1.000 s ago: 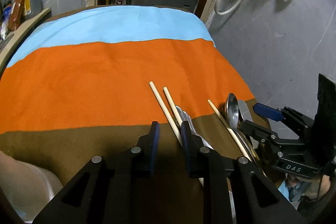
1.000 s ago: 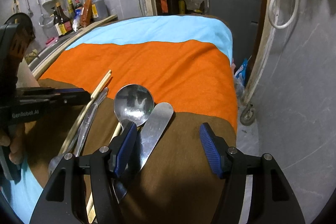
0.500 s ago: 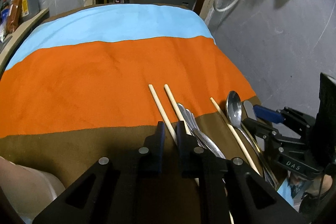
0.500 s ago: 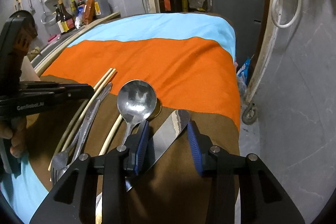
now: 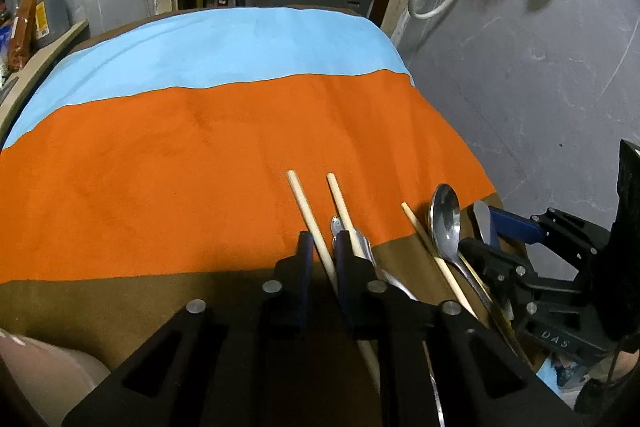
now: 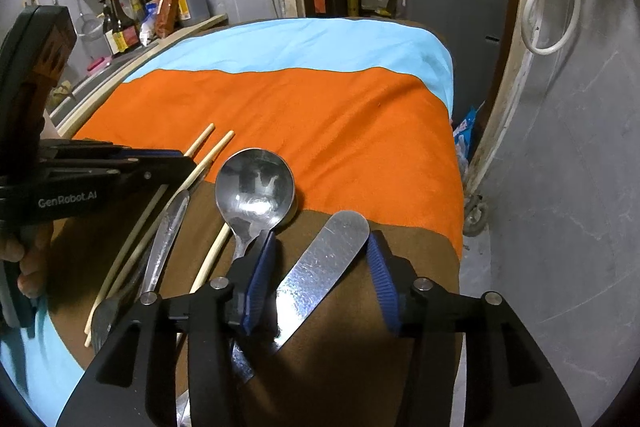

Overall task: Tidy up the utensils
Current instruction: 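Close the left tool on a chopstick while the right tool closes on the metal knife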

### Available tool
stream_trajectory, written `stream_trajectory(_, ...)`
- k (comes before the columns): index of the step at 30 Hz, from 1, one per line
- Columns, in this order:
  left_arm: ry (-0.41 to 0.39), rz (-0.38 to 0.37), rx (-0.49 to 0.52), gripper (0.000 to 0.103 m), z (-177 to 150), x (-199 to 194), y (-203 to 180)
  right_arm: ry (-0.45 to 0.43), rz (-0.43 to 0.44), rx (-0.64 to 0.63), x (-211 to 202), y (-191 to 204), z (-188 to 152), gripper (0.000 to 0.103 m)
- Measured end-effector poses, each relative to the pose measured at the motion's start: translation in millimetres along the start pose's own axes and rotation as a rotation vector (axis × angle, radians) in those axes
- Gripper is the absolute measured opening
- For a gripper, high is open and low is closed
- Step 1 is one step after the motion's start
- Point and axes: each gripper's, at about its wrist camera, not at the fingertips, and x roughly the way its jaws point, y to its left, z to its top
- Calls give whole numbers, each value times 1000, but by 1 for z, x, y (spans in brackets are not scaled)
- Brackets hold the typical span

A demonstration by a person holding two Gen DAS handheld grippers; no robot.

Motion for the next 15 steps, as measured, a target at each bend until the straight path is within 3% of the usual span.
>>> stream_trajectory(8,20,-26,17,2,-21,-20,4,-8,-1,-3,-6,2,-4,21)
stream_trajectory(12,44,-18,52,3,-28,-26,1,4,-7,4,-5,1,-3,22)
stream_trajectory(15,74,0,83,3,-26,-24,-4,17,-29,3,-1,2,2,34)
